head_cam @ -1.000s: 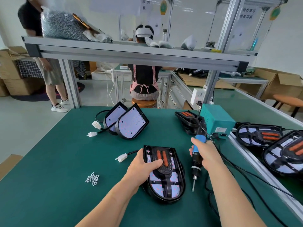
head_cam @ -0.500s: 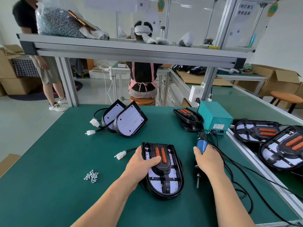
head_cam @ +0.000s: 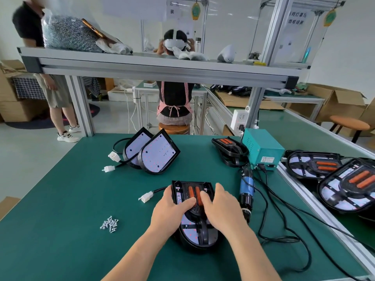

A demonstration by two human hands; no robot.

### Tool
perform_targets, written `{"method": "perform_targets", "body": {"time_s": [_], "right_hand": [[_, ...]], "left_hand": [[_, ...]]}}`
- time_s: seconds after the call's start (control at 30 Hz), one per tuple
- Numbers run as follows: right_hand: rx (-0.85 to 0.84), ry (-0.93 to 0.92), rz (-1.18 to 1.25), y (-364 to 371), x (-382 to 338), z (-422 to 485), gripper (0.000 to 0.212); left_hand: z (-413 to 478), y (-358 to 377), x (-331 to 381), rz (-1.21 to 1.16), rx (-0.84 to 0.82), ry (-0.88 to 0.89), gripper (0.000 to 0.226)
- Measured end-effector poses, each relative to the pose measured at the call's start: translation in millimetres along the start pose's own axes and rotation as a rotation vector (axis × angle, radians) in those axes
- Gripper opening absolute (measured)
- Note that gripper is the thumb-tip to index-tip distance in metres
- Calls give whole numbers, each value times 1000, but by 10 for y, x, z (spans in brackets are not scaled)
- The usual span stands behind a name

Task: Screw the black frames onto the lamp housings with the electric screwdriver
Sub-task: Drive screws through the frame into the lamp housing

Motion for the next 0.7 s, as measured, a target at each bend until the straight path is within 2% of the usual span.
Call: {"method": "perform_targets", "body": {"time_s": [0.1,0.17,0.23,0.4,0.5,0.6,0.7], "right_hand": [[-27,31,124,100,-69,16,71],[-73,62,281,98,-58,47,65],[-166,97,549,94,-16,77,52],[-506,142,1277,227,-25,34,45],[-512,114,1359,256,-35,25,46],[-498,96,1379,239,-20,33,45],[-473,84,1391,226,-1,38,45]], "left_hand": [[-37,-21,-2,-18,58,46,45],[-35,-36,-29,-67,69,70,34],[-39,-51,-52,-114,74,99,28],[-24,-85,-80,-216,138,187,29],[-28,-79,-66,-264,135,192,21],[-51,-76,-48,-346,156,163,37],[-38,-144,-67,-370,308,142,43]]}}
Point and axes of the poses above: each hand's wrist, its own z-axis towards the middle knuckle, its own y-axis out of the palm, x = y × z, the point moved 4 cm from there along z, towards the middle knuckle
